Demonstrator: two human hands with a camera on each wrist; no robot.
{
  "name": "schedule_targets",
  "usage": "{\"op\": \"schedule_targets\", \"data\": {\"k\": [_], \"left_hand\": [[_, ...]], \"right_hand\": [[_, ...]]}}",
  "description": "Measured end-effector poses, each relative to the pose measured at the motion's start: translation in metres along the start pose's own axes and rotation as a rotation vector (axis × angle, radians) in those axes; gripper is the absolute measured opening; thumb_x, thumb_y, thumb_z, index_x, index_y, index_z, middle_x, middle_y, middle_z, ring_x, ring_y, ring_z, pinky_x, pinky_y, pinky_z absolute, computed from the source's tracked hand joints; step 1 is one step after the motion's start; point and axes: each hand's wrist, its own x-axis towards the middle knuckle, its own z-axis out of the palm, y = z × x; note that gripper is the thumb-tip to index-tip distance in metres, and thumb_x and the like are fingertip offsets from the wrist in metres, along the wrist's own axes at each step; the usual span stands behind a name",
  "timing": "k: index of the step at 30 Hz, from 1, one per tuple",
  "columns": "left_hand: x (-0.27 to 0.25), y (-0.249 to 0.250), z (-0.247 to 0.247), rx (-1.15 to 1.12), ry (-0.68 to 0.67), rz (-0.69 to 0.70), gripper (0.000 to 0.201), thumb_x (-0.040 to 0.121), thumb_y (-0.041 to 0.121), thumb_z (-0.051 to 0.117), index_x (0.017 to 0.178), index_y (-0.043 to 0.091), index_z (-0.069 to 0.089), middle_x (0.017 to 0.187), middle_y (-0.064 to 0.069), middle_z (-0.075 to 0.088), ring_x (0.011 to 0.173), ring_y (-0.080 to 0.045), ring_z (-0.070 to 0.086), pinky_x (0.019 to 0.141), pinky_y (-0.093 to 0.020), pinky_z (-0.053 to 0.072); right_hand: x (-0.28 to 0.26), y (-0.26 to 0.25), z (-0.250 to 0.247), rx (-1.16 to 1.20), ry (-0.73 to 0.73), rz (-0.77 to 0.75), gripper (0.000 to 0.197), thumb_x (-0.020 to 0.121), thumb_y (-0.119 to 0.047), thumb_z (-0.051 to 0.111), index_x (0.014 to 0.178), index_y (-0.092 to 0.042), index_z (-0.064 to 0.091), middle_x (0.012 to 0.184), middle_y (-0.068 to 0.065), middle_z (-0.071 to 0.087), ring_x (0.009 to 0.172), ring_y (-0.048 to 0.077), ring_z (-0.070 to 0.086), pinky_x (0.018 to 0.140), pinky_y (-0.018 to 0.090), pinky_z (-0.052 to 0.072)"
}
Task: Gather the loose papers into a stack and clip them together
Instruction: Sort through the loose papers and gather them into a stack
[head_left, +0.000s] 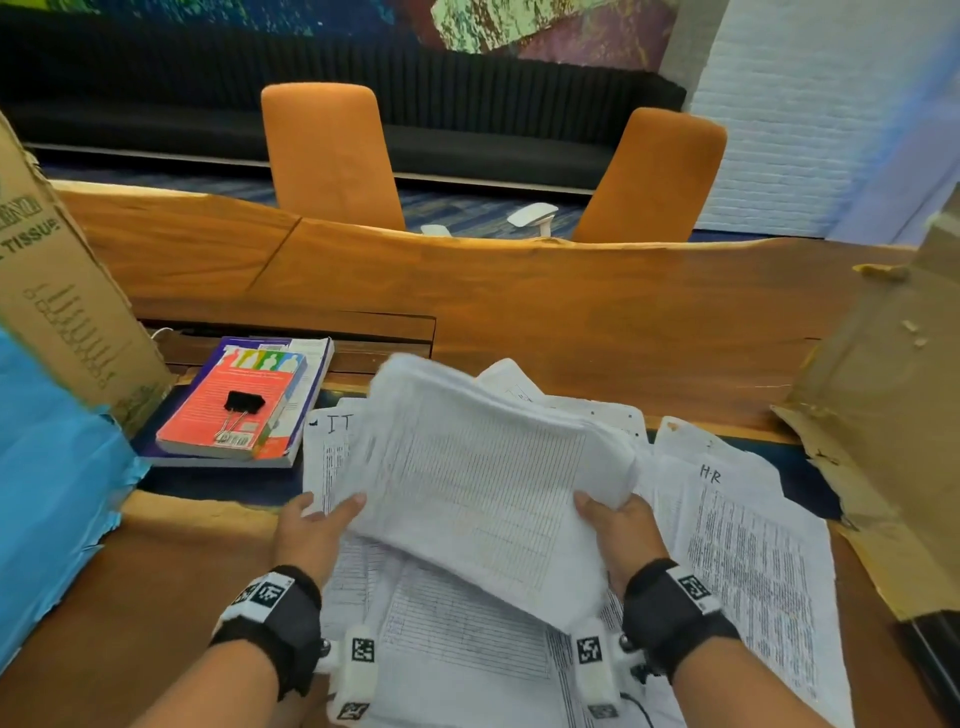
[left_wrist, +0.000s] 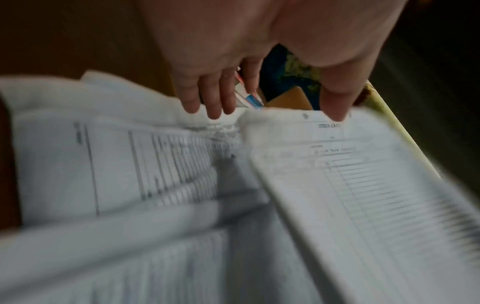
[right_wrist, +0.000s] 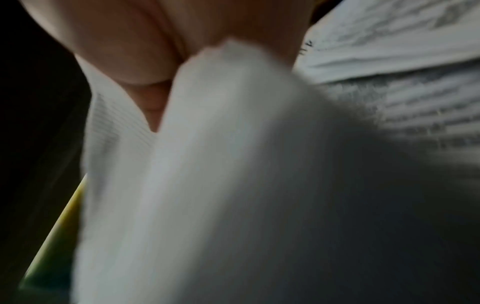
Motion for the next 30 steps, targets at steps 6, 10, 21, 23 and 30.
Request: {"op": "schedule_targets", "data": {"k": [6,10,21,23,30], "left_hand": [[-0.048,0.004,0.042,-0.516,-0.363,-0.172,0.031,0.091,0.022,0.064,0.122,0.019,0.061,0.117,-0.012,0.07,0.109,-0.031,0.063,0.097,-0.048,0.048],[-0.045,0.002,0.045,-0.563,-0.234,-0.116,0.036,0.092,0.001,0.058,0.127,0.008,0.058,0.116,-0.014,0.067,0.104,-0.032,0.063,0.087,-0.046,0.051],[-0.076,0.079,0.031,-0.148,-0.37,0.418,0.026,0.089,-0.001,0.062,0.101,0.021,0.07,0.097,0.005,0.077,0.1,-0.023,0.069,0.095,-0.048,0.051],[-0.084,0.083,0.037,-0.203,-0.354,0.458,0.027,0.088,0.003,0.064,0.1,0.026,0.07,0.099,0.005,0.077,0.102,-0.023,0.069,0.094,-0.048,0.052],[-0.081,0.096,0.025,-0.413,-0.438,0.532,0.047,0.063,0.012,0.068,0.109,0.025,0.069,0.109,-0.004,0.072,0.111,-0.031,0.062,0.097,-0.053,0.046]], "right_hand": [[-0.025,0.025,0.022,0.299,-0.049,0.171,0.024,0.092,0.001,0.061,0.116,0.0,0.064,0.111,0.021,0.072,0.104,0.043,0.067,0.093,0.06,0.052],[-0.042,0.04,0.02,0.353,-0.139,0.217,0.032,0.087,0.008,0.06,0.119,0.003,0.062,0.114,0.023,0.071,0.109,0.044,0.064,0.098,0.062,0.049],[-0.037,-0.064,0.023,-0.261,-0.355,-0.297,0.031,0.085,-0.021,0.074,0.114,-0.028,0.065,0.11,-0.007,0.075,0.103,0.012,0.07,0.09,0.035,0.056],[-0.046,-0.073,0.042,-0.178,-0.213,-0.389,0.025,0.094,-0.011,0.064,0.103,-0.034,0.066,0.102,-0.012,0.074,0.096,0.007,0.07,0.084,0.029,0.058],[-0.059,-0.071,0.052,-0.018,-0.145,-0.573,0.048,0.069,-0.002,0.057,0.113,-0.019,0.06,0.1,0.002,0.071,0.093,0.012,0.069,0.074,0.028,0.059]]}}
